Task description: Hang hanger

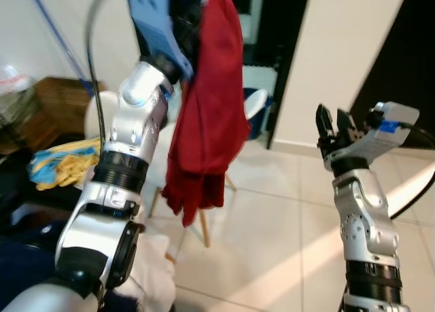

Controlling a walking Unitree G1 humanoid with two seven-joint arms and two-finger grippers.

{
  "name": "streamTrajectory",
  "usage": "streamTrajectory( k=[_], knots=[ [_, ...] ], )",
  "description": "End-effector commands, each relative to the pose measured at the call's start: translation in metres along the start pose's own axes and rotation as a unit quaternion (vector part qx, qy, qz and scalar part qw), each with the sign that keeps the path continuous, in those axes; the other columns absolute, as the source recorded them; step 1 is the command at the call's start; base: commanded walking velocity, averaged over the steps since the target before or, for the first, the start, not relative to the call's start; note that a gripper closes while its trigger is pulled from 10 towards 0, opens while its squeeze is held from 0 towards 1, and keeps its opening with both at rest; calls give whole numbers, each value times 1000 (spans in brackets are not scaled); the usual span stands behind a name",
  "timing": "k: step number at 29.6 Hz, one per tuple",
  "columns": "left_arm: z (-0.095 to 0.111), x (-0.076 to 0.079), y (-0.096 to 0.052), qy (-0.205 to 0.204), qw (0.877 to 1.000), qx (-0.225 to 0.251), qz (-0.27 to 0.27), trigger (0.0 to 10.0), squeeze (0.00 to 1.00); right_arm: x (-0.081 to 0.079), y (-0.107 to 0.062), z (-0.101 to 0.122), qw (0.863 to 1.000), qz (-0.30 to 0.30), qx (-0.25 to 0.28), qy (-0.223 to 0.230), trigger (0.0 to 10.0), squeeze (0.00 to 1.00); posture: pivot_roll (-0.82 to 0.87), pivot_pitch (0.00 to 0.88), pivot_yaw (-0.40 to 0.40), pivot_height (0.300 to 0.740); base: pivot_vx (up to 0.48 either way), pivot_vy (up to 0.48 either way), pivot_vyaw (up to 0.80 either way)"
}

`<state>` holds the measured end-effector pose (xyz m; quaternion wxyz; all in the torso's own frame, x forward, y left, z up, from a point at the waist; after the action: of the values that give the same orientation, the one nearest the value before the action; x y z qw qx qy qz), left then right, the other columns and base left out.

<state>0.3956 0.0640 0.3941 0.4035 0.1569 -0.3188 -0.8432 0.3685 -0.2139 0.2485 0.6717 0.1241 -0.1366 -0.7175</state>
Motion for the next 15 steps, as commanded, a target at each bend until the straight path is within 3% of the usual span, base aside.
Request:
streamTrajectory(
  k=[1,3,6,8,9,12,15],
  knots=[
    [-5,-2,-7,-6,1000,-3,5,0,0,-8,-4,-8,1000,6,-10,-5,10000,0,15,123,36,740,0,0,-800],
    [-5,-2,-7,-6,1000,-3,5,0,0,-8,-4,-8,1000,6,-10,-5,10000,0,15,123,36,740,0,0,-800],
    [-37,-3,-27,-30,998,-48,21,0,0,-12,-14,-27,999,6,-41,-26,10000,0,12,128,33,740,0,0,-800],
    [-37,-3,-27,-30,998,-48,21,0,0,-12,-14,-27,999,6,-41,-26,10000,0,12,128,33,740,0,0,-800],
    [-53,-2,-38,-36,996,-75,26,0,0,-13,-19,-36,998,4,-57,-32,10000,0,10,131,32,740,0,0,-800],
    [-64,-1,-47,-41,994,-94,32,0,0,-14,-23,-44,997,4,-72,-40,10000,0,9,131,30,740,0,0,-800],
    [-93,-4,-71,-72,984,-147,70,0,0,-15,-35,-70,991,3,-117,-58,10000,0,5,134,20,740,0,0,-800]
  ],
)
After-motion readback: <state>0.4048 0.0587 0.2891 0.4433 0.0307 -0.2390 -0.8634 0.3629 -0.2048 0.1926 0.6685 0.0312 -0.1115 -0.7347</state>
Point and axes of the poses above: a point about 5 cm out from each wrist's last joint towards the gripper, its own y axis pointing out of the wrist towards the gripper, its own z axis along the axis of the wrist's last joint, x = y × z, the point moved 5 cm from there along y, pointing out of the wrist towards the gripper, and after that the axes turned 13 degrees about -y, right-handed, at the moved point
